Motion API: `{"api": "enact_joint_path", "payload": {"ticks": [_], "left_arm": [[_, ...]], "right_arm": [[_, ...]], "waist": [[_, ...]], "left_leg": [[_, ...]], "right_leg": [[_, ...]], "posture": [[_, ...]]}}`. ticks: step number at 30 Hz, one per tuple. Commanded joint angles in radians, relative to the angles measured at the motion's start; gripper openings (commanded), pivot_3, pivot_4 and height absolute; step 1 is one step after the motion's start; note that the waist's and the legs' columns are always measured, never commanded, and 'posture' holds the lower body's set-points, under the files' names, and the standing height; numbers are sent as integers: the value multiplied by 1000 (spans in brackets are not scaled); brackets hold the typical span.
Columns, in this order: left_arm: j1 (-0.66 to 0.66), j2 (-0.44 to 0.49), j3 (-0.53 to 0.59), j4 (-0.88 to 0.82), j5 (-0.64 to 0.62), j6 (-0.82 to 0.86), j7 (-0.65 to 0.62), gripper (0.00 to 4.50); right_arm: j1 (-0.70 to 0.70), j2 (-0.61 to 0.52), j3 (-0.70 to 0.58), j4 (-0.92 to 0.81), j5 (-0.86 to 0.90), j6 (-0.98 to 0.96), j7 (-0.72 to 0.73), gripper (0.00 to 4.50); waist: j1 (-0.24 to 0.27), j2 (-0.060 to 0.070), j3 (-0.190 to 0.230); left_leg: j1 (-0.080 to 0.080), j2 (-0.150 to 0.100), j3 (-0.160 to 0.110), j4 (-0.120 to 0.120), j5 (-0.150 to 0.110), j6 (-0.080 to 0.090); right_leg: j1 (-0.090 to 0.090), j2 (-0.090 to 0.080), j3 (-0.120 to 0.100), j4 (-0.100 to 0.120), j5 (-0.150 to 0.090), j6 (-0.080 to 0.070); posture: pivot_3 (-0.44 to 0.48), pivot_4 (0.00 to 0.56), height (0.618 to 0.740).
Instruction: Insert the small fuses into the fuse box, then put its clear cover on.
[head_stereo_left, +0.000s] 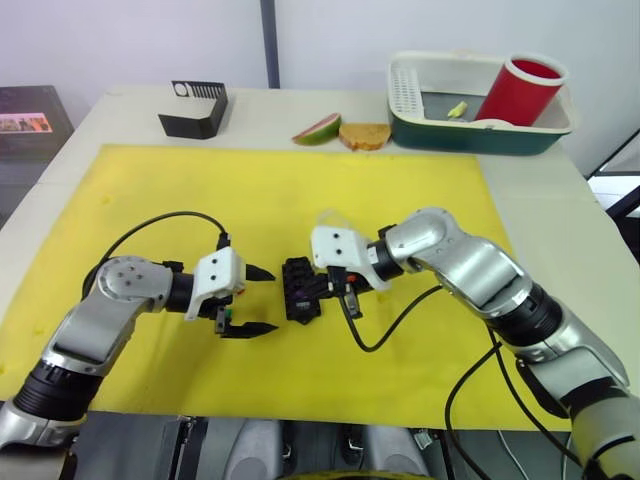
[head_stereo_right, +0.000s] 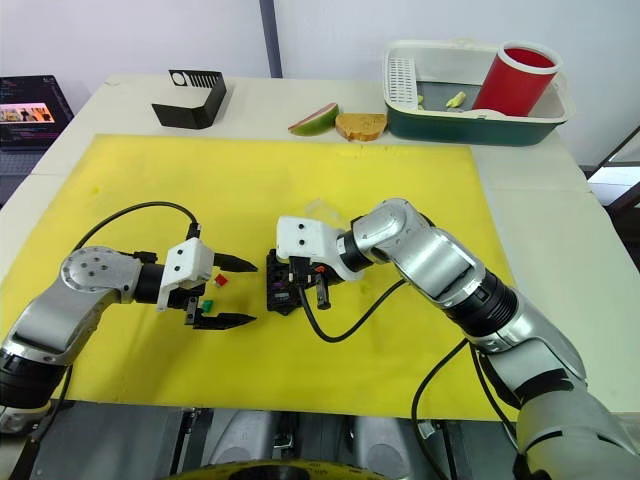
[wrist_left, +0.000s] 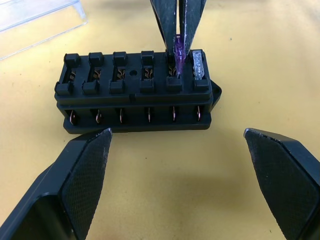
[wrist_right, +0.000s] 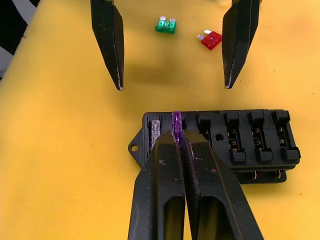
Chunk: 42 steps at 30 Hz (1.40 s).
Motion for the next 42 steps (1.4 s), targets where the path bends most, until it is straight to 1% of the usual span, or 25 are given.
{"api": "enact_joint_path", "payload": {"ticks": [1, 10, 20, 42], "left_arm": [[-4, 3, 6, -20, 0, -14, -2, 4444], [0, 2, 7, -27, -1, -9, 2, 4444], [-1, -2, 8, -28, -1, -8, 9, 4444], [-16, -16, 0, -21, 0, 8, 25, 4444]], "right_arm": [[-18, 3, -14, -11, -13, -19, 4, 0], [-24, 7, -18, 18, -32, -37, 15, 0], [-10, 9, 1, 11, -41, -33, 38, 0], [-2, 15, 37, 30, -108, -93, 68, 0]], "waist": [[0, 0, 0], [0, 0, 0], [0, 0, 0], [0, 0, 0]], "left_leg": [[0, 0, 0, 0, 0, 0], [0, 0, 0, 0, 0, 0], [0, 0, 0, 0, 0, 0], [1, 0, 0, 1, 0, 0]], "right_leg": [[0, 0, 0, 0, 0, 0], [0, 0, 0, 0, 0, 0], [0, 0, 0, 0, 0, 0], [1, 1, 0, 0, 0, 1]], "posture": [[0, 150, 740], [0, 150, 740], [0, 150, 740], [0, 150, 740]]}}
